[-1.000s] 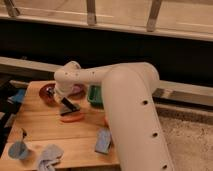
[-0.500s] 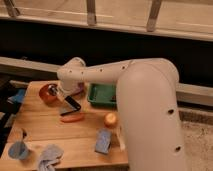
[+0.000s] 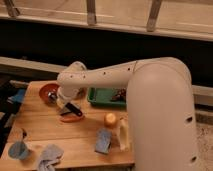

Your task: Wipe table surface with brush

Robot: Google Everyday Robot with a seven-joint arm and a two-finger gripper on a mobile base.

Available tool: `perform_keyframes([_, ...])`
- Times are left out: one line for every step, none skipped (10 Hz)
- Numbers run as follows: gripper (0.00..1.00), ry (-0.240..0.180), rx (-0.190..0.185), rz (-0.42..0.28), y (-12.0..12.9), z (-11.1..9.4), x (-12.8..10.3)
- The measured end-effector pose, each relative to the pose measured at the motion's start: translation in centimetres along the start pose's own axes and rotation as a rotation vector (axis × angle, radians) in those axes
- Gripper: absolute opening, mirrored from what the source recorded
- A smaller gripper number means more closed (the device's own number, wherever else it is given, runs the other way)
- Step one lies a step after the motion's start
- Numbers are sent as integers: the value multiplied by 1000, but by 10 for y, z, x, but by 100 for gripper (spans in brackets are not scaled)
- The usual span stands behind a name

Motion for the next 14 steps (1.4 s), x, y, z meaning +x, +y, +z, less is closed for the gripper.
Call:
perform_keyframes([0, 17, -31, -14, 12, 3, 9])
perform_keyframes([0, 33, -54, -19, 20, 7, 18])
perform_keyframes([0, 46, -75, -20, 26, 9, 26])
perform_keyframes([0, 69, -107, -18, 32, 12, 38])
perform_keyframes([0, 73, -113, -13, 32, 12, 41])
perform_keyframes([0, 73, -114, -16, 33, 12, 41])
perform_keyframes([0, 73, -115, -17, 34, 12, 40])
perform_keyframes([0, 73, -115, -17, 34, 12, 40])
perform_keyframes([0, 73, -115, -16, 34, 12, 40])
perform_keyframes([0, 74, -115, -16, 34, 12, 40])
perform_keyframes([0, 80, -110, -22, 33, 12, 40])
perform_keyframes([0, 93, -104, -49, 36, 15, 38])
perform_keyframes([0, 105, -95, -95, 46, 18, 34])
perform_keyframes([0, 115, -86, -163, 59, 21, 35])
